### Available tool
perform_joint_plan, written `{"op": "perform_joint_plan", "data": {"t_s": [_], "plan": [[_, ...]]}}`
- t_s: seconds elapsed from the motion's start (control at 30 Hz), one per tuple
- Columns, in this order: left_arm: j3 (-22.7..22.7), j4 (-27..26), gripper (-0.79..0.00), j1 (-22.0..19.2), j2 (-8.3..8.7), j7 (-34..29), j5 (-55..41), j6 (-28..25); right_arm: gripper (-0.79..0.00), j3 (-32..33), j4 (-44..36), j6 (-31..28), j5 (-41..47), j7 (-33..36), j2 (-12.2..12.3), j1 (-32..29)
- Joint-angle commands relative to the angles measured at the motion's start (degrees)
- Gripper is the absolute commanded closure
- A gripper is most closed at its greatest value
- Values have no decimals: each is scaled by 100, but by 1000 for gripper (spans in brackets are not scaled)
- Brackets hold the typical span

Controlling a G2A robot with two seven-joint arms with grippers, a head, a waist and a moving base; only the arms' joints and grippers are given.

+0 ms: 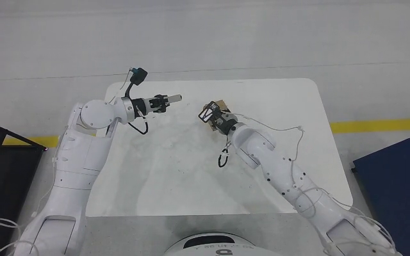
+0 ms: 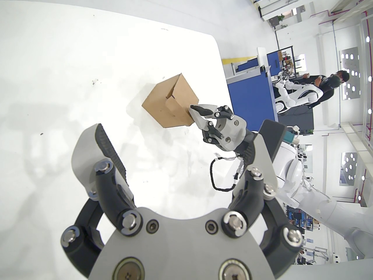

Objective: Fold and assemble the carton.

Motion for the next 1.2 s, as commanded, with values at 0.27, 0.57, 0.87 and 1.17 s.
{"op": "perform_joint_plan", "data": {"t_s": [0.27, 0.57, 0.87, 1.17], "plan": [[0, 0, -785, 0, 0, 0, 0, 0, -662, -90, 37, 250, -300, 165, -110, 14], [0, 0, -785, 0, 0, 0, 0, 0, -600, -177, 136, 684, -640, 300, -231, -4], [0, 0, -785, 0, 0, 0, 0, 0, 0, -184, 213, 1058, -1084, 343, -318, -114], [0, 0, -785, 0, 0, 0, 0, 0, 0, -37, -31, 1429, -1529, 388, -349, -382]]}}
